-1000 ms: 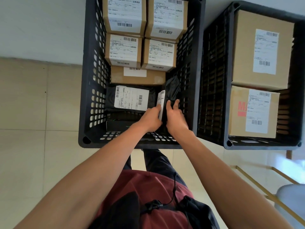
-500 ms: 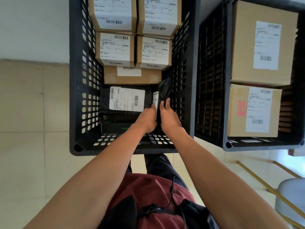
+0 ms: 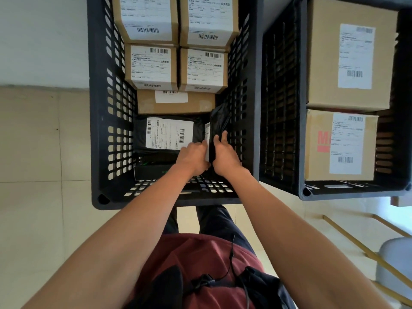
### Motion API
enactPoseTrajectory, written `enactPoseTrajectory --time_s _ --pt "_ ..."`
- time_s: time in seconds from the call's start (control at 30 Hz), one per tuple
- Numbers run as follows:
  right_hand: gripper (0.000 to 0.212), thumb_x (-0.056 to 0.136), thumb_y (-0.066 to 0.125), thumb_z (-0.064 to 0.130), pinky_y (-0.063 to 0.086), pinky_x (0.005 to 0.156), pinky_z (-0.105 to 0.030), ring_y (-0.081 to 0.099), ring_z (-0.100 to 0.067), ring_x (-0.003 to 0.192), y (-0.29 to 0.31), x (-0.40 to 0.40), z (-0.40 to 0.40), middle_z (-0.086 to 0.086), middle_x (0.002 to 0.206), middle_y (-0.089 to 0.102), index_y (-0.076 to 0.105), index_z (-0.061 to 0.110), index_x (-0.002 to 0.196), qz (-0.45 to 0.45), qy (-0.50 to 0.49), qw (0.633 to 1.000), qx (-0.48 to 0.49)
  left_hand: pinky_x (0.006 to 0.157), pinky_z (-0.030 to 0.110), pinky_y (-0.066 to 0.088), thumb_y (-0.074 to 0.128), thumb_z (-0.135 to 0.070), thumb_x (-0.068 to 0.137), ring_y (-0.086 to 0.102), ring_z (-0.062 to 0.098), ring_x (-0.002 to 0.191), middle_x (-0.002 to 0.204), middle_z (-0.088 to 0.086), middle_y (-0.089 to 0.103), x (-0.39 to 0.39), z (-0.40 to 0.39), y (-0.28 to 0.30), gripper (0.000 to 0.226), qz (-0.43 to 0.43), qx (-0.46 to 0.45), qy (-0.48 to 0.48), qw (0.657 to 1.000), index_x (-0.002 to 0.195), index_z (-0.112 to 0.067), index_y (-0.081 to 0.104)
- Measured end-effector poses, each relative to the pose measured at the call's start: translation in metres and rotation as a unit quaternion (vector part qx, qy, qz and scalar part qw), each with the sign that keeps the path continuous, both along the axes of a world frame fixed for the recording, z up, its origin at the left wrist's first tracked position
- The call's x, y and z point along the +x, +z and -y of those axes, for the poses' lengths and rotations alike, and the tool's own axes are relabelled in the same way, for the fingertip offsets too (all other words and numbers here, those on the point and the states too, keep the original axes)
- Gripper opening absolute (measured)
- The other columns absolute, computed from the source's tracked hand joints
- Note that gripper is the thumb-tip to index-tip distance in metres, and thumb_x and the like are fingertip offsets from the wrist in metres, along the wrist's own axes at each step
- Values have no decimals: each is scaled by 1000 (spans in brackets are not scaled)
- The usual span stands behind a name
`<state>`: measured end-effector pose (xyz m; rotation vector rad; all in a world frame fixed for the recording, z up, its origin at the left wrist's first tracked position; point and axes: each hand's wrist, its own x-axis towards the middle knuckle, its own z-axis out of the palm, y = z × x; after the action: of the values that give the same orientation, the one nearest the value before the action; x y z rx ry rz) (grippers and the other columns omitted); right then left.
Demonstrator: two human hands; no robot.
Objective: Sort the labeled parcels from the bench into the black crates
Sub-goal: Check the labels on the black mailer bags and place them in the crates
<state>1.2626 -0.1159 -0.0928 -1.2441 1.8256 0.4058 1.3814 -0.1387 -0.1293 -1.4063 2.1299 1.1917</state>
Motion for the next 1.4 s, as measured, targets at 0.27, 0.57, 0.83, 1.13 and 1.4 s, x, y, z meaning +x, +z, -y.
enactPoseTrajectory --time_s 0.27,0.57,0.83,1.13,1.4 --pt "51 105 54 15 49 105 -36 54 -21 135 57 0 -7 -5 153 53 47 21 155 108 -261 950 -135 106 41 48 62 -30 102 59 27 128 140 5 63 34 20 54 48 -101 41 122 987 149 -23 53" --pt "36 104 63 21 52 110 -36 63 -2 121 143 -4 -49 11 132 69 64 24 140 165 -431 817 -344 110 31 41 60 -29 105 54 15 135 148 -3 58 55 49 149 48 -206 -58 79 974 151 -21 52" --pt "39 100 67 24 52 99 -19 64 3 119 193 -25 -98 13 134 67 64 27 139 113 -470 759 -437 112 37 46 63 -39 101 52 10 135 149 -7 57 -2 29 212 49 -275 -121 -55 952 148 -26 55" --pt "46 99 70 27 57 103 -38 60 -6 125 230 -109 -214 9 143 62 60 31 143 32 -532 684 -498 109 28 46 69 -35 99 53 3 126 139 -13 59 -136 -51 266 53 -324 -94 -203 919 149 -25 55" --pt "48 99 70 27 48 106 -24 53 -4 132 251 -181 -338 9 145 59 57 28 146 -48 -573 621 -532 98 19 47 66 -37 100 54 -2 117 134 -22 56 -241 -149 300 52 -352 -75 -295 885 150 -31 52"
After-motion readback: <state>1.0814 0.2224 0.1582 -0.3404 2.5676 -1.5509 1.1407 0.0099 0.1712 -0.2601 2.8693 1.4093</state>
